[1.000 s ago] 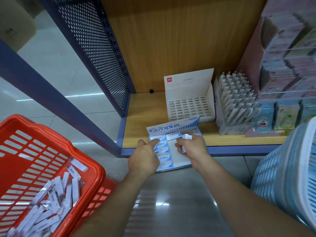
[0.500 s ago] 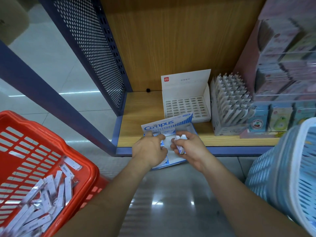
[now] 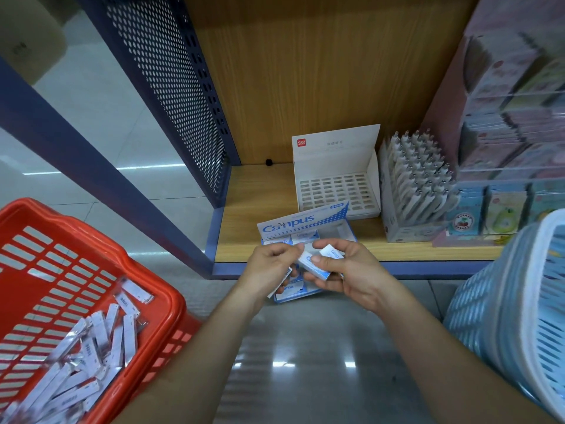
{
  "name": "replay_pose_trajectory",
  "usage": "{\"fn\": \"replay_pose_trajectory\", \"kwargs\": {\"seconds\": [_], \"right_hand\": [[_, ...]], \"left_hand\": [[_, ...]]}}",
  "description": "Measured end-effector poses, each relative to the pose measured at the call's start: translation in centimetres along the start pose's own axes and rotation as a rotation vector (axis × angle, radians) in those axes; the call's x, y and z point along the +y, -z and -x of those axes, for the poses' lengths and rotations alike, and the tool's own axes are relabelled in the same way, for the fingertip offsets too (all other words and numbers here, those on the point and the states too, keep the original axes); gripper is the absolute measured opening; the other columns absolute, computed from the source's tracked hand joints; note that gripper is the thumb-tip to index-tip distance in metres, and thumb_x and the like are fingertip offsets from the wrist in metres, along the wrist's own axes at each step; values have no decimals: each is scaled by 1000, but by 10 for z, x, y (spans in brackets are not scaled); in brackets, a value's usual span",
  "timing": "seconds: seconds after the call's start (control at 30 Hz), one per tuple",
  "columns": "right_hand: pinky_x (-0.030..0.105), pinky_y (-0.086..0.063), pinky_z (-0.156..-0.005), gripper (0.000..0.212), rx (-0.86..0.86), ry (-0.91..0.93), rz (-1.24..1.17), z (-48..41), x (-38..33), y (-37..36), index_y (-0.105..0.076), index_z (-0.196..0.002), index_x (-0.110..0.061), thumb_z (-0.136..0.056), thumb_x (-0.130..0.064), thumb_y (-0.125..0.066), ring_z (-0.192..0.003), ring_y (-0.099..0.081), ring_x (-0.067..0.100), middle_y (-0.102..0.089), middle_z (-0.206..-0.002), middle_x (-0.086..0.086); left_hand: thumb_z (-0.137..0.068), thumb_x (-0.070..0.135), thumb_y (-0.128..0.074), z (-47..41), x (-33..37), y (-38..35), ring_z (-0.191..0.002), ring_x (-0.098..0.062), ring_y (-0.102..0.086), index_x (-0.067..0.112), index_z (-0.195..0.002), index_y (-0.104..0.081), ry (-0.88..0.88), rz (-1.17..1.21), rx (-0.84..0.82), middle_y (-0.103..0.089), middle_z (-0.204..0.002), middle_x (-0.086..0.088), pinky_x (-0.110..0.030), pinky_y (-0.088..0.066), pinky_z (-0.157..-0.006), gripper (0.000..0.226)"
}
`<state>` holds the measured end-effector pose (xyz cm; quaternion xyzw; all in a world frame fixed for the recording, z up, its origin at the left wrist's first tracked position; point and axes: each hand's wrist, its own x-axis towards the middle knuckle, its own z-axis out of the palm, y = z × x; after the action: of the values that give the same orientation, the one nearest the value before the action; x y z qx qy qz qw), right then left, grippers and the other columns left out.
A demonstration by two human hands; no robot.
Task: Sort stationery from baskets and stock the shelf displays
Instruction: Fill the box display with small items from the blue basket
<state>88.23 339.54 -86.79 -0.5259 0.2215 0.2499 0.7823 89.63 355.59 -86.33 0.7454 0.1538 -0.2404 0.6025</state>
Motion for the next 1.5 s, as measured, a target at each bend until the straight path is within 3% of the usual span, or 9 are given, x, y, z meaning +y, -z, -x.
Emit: {"fn": "replay_pose_trajectory", "kwargs": {"seconds": [0.33, 0.43, 0.63, 0.73, 0.9, 1.07, 1.27, 1.37, 1.5], "right_hand": [[18, -50, -51, 22, 245, 122, -10, -9, 6, -2, -64, -101, -6, -82, 2, -72, -63, -69, 18, -69, -86, 12], [17, -48, -47, 17, 449, 192, 124, -24, 9, -3, -63, -92, -9, -82, 0, -74, -60, -67, 18, -67, -83, 12], [40, -58, -76, 23, 658, 250, 516, -47, 10, -4, -57, -70, -20, -82, -12, -76, -77, -69, 27, -67, -76, 4], [33, -53, -74, 15, 677, 247, 619, -49, 10, -7, -59, -77, -15, -84, -14, -72, -83, -65, 27, -69, -87, 9], [43, -55, -75, 8, 569, 254, 674, -47, 14, -12, -71, -89, -2, -85, -6, -65, -86, -65, 32, -70, -88, 15], [41, -56, -78, 27, 497, 215, 749, -46, 14, -5, -75, -101, -16, -86, -3, -57, -91, -63, 26, -68, -92, 4], [40, -54, -73, 17, 491, 181, 642, -47, 13, 1, -74, -94, -14, -89, -11, -58, -83, -62, 24, -68, -88, 5], [42, -54, -68, 20, 480, 164, 506, -46, 12, 1, -71, -98, -10, -85, -4, -57, -78, -59, 21, -69, -89, 10], [25, -52, -70, 41, 371, 219, 239, -31, 10, -5, -67, -110, -17, -80, 10, -62, -86, -65, 15, -67, -93, -4]], "left_hand": [[-89, 24, -68, -6, -11, -9, -49, -11, -44, 11, -72, -67, 22, 122, 224, -61, -61, 1, -22, -36, -47, 22], [-85, 24, -65, -10, -16, -8, -56, -17, -52, 21, -70, -68, -81, -124, 336, -64, -67, 4, -26, -42, -55, 16], [-91, 30, -56, -10, -31, 2, -95, -16, -60, 35, -117, -66, -192, -697, 383, -57, -118, 6, -26, -46, -80, 28], [-91, 27, -57, -15, -38, 3, -111, -14, -55, 31, -128, -62, -247, -782, 342, -50, -132, 9, -30, -49, -89, 38], [-90, 26, -56, -19, -42, 5, -131, -15, -42, 27, -134, -58, -264, -895, 281, -39, -148, 7, -34, -46, -100, 44], [-92, 29, -54, -17, -42, 4, -133, -16, -39, 31, -136, -55, -262, -929, 264, -34, -151, 6, -36, -46, -100, 45], [-93, 32, -51, -10, -38, 1, -128, -15, -40, 38, -133, -55, -329, -988, 262, -37, -144, 7, -33, -47, -96, 40], [-90, 31, -59, -11, -35, 3, -108, -14, -58, 30, -121, -64, -307, -770, 328, -58, -124, 6, -30, -51, -86, 32], [-90, 25, -68, -6, -20, 7, -47, -8, -48, 13, -81, -64, -27, 155, 301, -62, -67, -3, -21, -40, -44, 16]]}}
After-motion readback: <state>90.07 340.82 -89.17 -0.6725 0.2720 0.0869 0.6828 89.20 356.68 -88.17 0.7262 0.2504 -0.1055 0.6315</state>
